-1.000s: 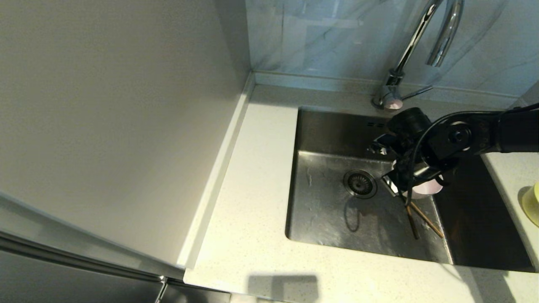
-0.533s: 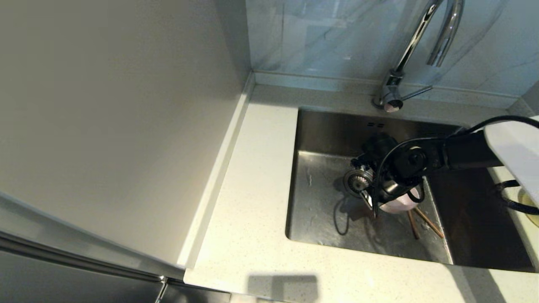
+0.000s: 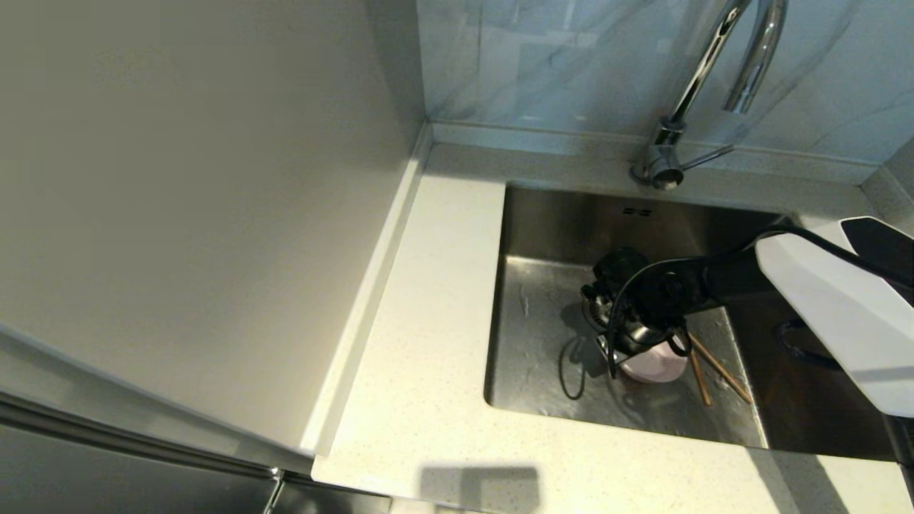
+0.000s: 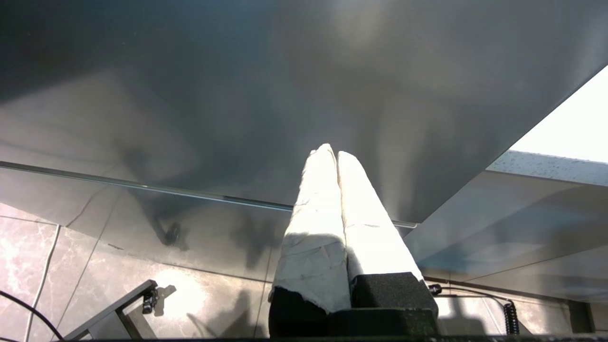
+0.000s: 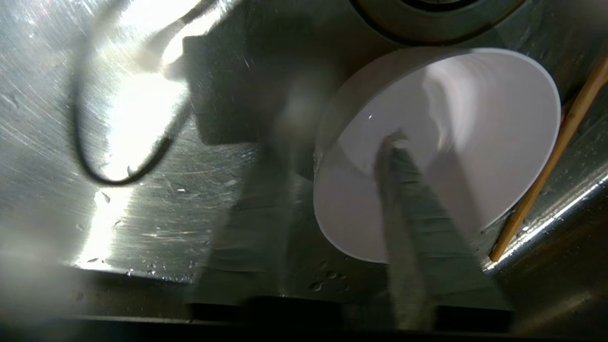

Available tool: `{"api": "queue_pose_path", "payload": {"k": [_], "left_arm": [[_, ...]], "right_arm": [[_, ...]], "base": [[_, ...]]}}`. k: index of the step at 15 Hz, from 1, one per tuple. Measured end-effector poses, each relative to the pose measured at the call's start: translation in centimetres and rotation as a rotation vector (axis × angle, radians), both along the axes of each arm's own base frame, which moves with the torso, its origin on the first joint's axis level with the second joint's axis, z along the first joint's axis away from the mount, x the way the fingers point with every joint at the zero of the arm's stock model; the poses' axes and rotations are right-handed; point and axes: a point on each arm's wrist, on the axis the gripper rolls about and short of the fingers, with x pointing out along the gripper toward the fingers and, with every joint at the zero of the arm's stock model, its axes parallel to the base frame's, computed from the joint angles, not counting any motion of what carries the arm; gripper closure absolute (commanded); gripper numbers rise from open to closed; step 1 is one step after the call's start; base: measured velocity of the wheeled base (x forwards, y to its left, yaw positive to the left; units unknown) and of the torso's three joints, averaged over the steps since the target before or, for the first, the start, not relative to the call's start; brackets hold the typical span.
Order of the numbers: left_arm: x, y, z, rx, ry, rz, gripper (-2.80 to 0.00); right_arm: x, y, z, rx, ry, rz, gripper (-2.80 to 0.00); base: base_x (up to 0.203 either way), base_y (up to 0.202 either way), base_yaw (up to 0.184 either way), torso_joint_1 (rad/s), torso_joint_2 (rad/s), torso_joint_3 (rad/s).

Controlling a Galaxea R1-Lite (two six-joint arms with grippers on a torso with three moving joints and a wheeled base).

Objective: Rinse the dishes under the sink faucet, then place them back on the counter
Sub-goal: Put a bowl into the sink

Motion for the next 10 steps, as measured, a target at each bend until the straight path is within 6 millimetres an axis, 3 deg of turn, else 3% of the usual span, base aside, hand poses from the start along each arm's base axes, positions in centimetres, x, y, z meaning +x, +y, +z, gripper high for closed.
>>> {"api": "queue_pose_path", "payload": {"k": [3,4,10], "left_arm": [[0.0,0.0,0.0,0.000,0.000,0.000,0.00],[0.0,0.0,0.0,0.000,0.000,0.000,0.00],[0.0,0.0,0.0,0.000,0.000,-0.001,0.00]], "right_arm": [[0.2,0.0,0.2,0.003,-0.012,-0.005,-2.80],[0.3,0.0,0.5,0.004,-0.021,-0.006,0.00],[-1.0,-0.4,4.8,0.022,-0.088,-0.004,0.00]], "base": [[0.000,0.000,0.000,0.000,0.00,0.000],[0.000,0.000,0.000,0.000,0.00,0.000],[0.000,0.000,0.000,0.000,0.00,0.000]]}}
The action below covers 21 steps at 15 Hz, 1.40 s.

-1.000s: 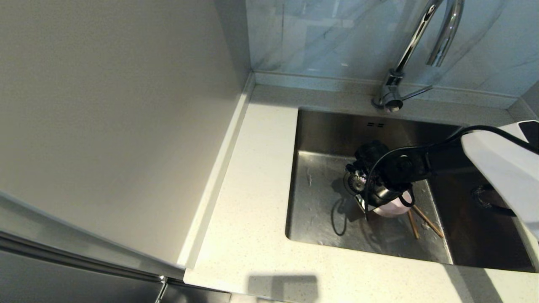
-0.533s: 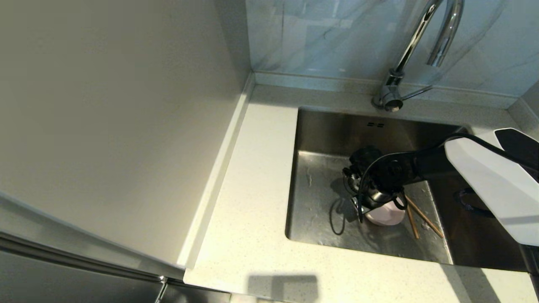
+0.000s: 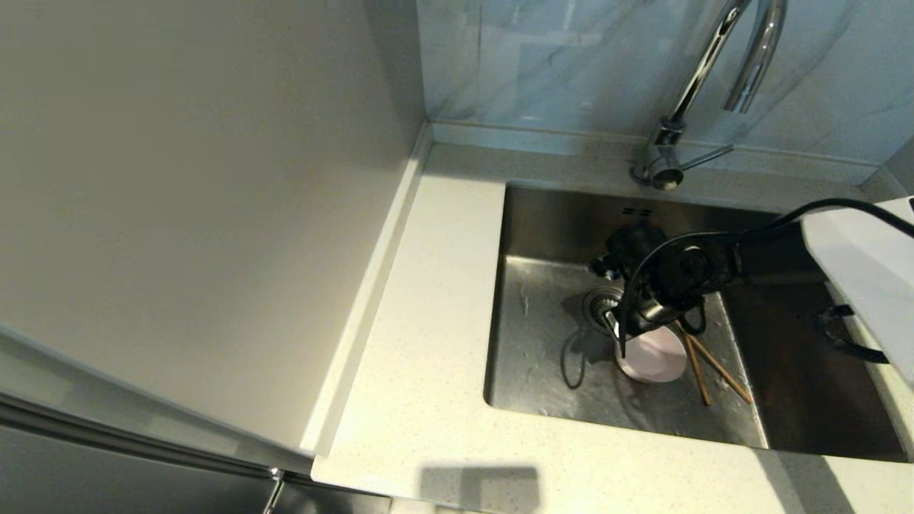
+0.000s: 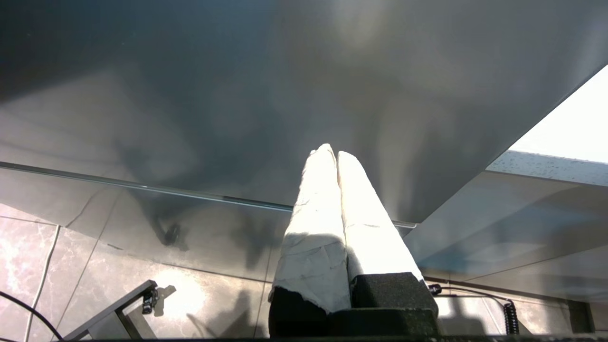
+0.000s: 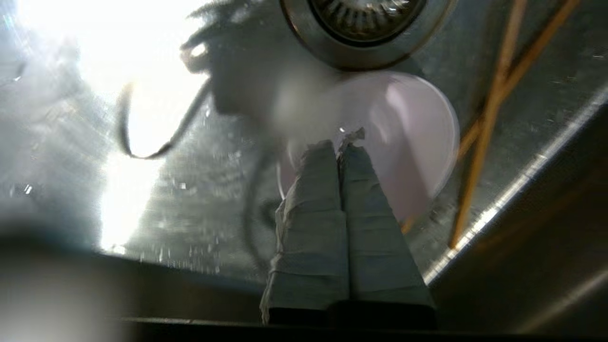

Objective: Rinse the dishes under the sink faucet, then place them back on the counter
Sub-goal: Put a bowl into the sink

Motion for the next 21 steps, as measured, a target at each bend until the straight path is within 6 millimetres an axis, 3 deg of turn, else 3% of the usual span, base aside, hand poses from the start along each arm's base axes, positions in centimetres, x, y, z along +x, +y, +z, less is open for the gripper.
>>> {"api": "queue_pose_path", "payload": {"k": [5,6,9,12,16,21], "left_arm": [[0.0,0.0,0.0,0.000,0.000,0.001,0.00],[0.0,0.0,0.0,0.000,0.000,0.001,0.00],[0.0,0.0,0.0,0.000,0.000,0.001,0.00],[0.0,0.0,0.0,0.000,0.000,0.001,0.00],[0.0,0.0,0.0,0.000,0.000,0.001,0.00],[0.0,0.0,0.0,0.000,0.000,0.001,0.00]], "right_arm": [[-3.3,-2.0,5.4,-0.042,-0.075,-0.043,0.00],[-3.9,-3.0,6.9,-0.053,-0.106,-0.054,-2.80],[-5.9,-7.7,11.4,-0.113,-0.194,-0.099,-2.80],[-8.5,-11.8,14.3,-0.144,-0.212,-0.168,-2.80],[-12.1,-16.3,15.6,-0.084,-0.147,-0.253,-2.80],[-14.4,-19.8,15.8,0.016,-0.116,-0.390,-2.80]], "base": [[0.000,0.000,0.000,0.000,0.00,0.000],[0.000,0.000,0.000,0.000,0.00,0.000],[0.000,0.000,0.000,0.000,0.00,0.000],[0.000,0.000,0.000,0.000,0.00,0.000],[0.000,0.000,0.000,0.000,0.00,0.000],[0.000,0.000,0.000,0.000,0.00,0.000]]}}
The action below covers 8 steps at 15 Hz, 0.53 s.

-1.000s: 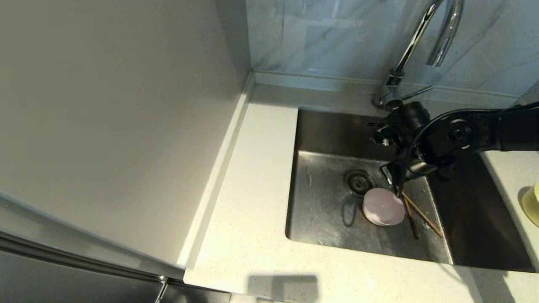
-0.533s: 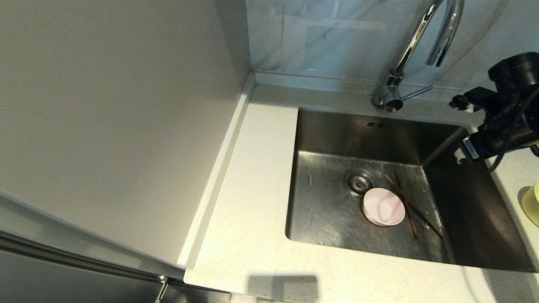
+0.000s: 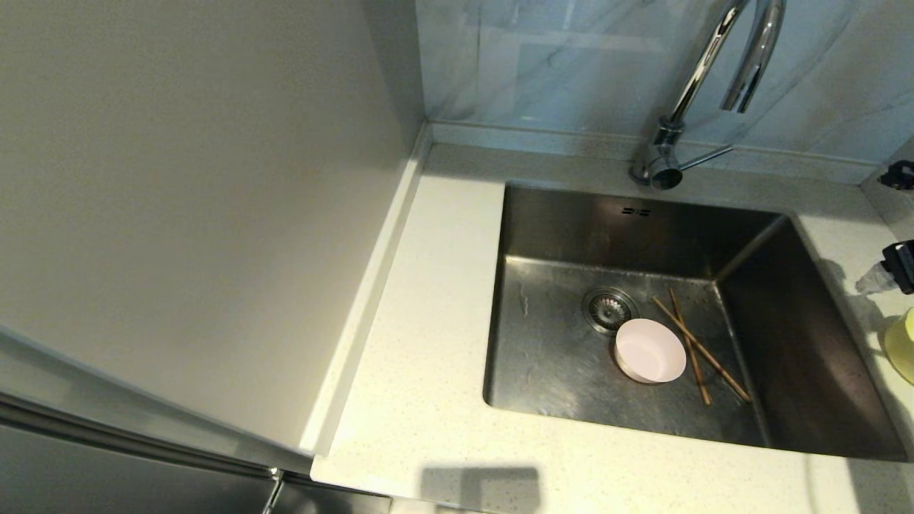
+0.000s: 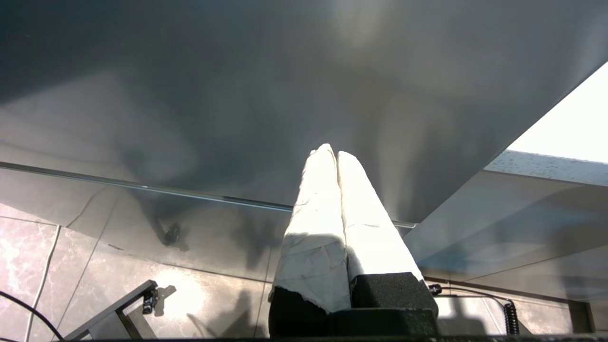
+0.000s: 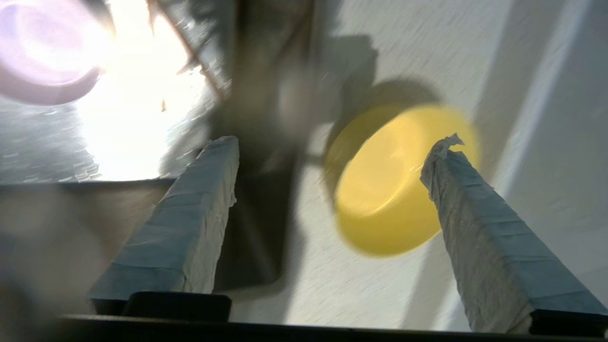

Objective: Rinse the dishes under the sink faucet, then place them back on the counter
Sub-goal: Put a bowl into the sink

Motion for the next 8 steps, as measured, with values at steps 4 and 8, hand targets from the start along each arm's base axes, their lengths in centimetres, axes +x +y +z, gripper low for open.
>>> {"api": "queue_pose_path", "payload": {"k": [4,8], "left_arm": [[0.0,0.0,0.0,0.000,0.000,0.000,0.00],[0.0,0.0,0.0,0.000,0.000,0.000,0.00]], "right_arm": [[-0.5,-0.9,-0.2,0.170,0.046,-0.110,-2.80],[-0.1,-2.5,-0.9,0.196,0.066,-0.173,-2.80]], "base": [[0.000,0.000,0.000,0.000,0.00,0.000],[0.000,0.000,0.000,0.000,0.00,0.000]]}}
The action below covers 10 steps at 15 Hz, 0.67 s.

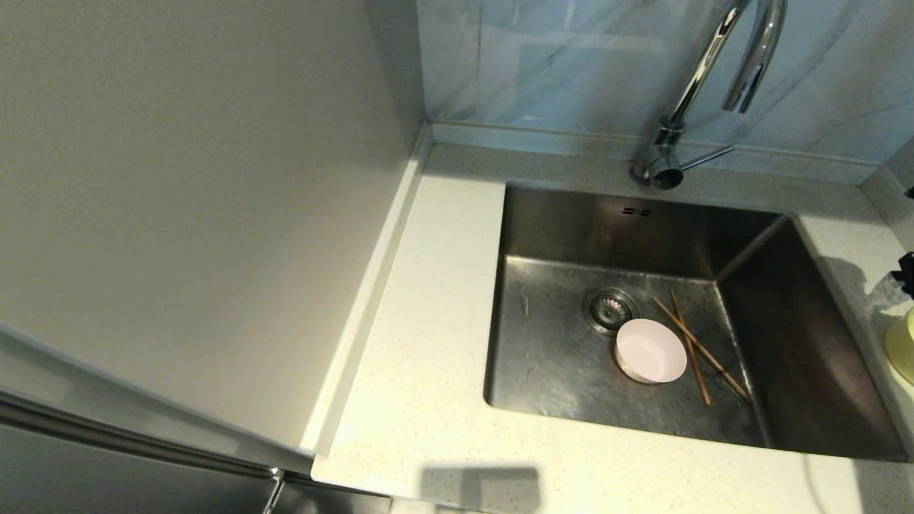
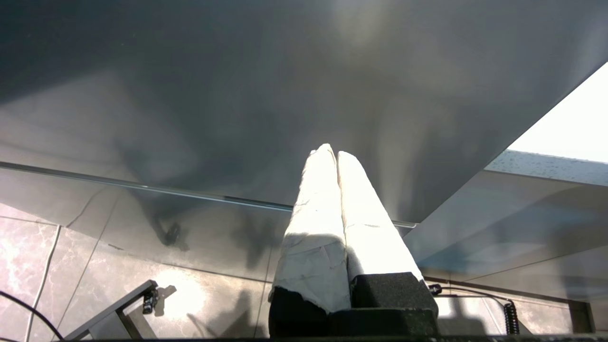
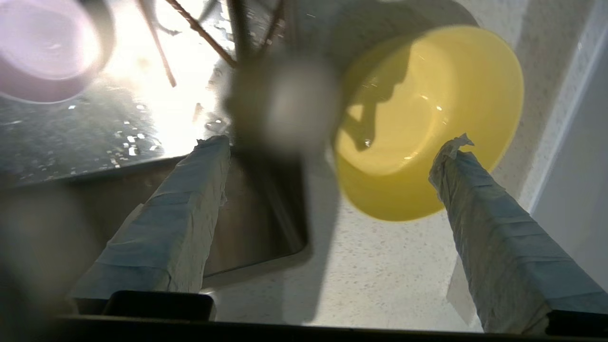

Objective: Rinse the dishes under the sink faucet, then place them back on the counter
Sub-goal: Put a bowl into the sink

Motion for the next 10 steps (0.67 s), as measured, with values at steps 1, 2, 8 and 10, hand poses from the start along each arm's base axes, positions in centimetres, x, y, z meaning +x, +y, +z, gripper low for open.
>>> {"api": "queue_pose_path", "payload": {"k": [1,2,8,10], "left_arm": [[0.0,0.0,0.0,0.000,0.000,0.000,0.00],[0.0,0.0,0.0,0.000,0.000,0.000,0.00],[0.0,0.0,0.0,0.000,0.000,0.000,0.00],[0.0,0.0,0.0,0.000,0.000,0.000,0.00]], "right_arm": [[0.1,-0.6,-0.3,0.004,0.011,-0.019,-2.80],[0.2,-1.1,-0.7,0.009,0.022,-0.033,-2.80],[1.0,-2.8,-2.9,0.042,0.090,-0.069,-2.80],[1.3,-3.0,-3.4,0.048,0.102,-0.070,-2.80]], "base": [[0.000,0.000,0.000,0.000,0.00,0.000],[0.000,0.000,0.000,0.000,0.00,0.000],[0.000,0.000,0.000,0.000,0.00,0.000],[0.000,0.000,0.000,0.000,0.00,0.000]]}}
